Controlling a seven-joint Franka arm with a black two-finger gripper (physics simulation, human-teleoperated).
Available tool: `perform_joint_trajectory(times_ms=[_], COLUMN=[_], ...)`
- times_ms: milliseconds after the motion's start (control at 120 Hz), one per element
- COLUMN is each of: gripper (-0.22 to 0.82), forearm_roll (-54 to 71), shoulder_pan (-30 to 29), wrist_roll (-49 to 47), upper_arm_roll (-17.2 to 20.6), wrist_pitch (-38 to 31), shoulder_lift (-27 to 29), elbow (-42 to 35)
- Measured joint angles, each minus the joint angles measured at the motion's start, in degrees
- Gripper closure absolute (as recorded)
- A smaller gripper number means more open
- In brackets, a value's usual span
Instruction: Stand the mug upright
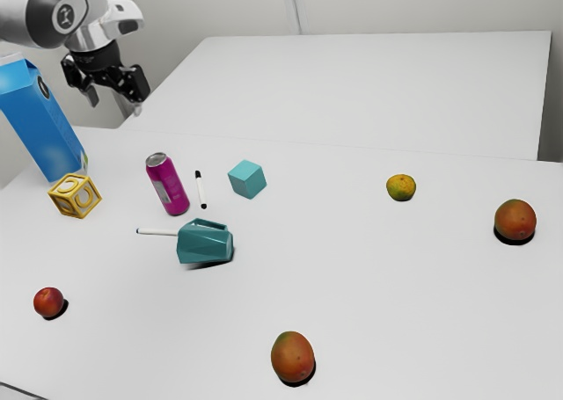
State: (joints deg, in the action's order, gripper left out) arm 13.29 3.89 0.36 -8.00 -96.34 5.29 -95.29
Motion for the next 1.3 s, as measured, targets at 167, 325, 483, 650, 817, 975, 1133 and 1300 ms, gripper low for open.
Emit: perform_joint_trajectory(times_ms=[167, 325, 483, 650, 817, 975, 1133, 1300], gripper=[0.00, 0.00, 0.00, 0.00, 0.00, 0.00, 0.00, 0.00], forearm_roll=[-0.1, 0.0, -6.4, -17.5, -25.5, -32.1, -37.1, -42.6], shoulder_pan=[0.0, -0.3, -3.4, -7.1, -10.0, -11.6, -11.1, -11.5], wrist_roll=[0.9, 1.5, 1.9, 2.3, 2.8, 3.4, 4.6, 6.5], upper_arm_roll=[0.0, -0.2, -0.4, -0.6, -1.2, -2.0, -3.0, -4.2], wrist_pitch=[-0.6, -1.5, -2.9, -3.3, -3.5, -3.4, -3.3, -3.5], shoulder_lift=[-0.3, -0.4, -2.2, -3.2, -5.7, -9.4, -13.8, -18.8], elbow=[0.0, -2.4, -6.4, -11.9, -15.5, -16.9, -16.8, -15.4])
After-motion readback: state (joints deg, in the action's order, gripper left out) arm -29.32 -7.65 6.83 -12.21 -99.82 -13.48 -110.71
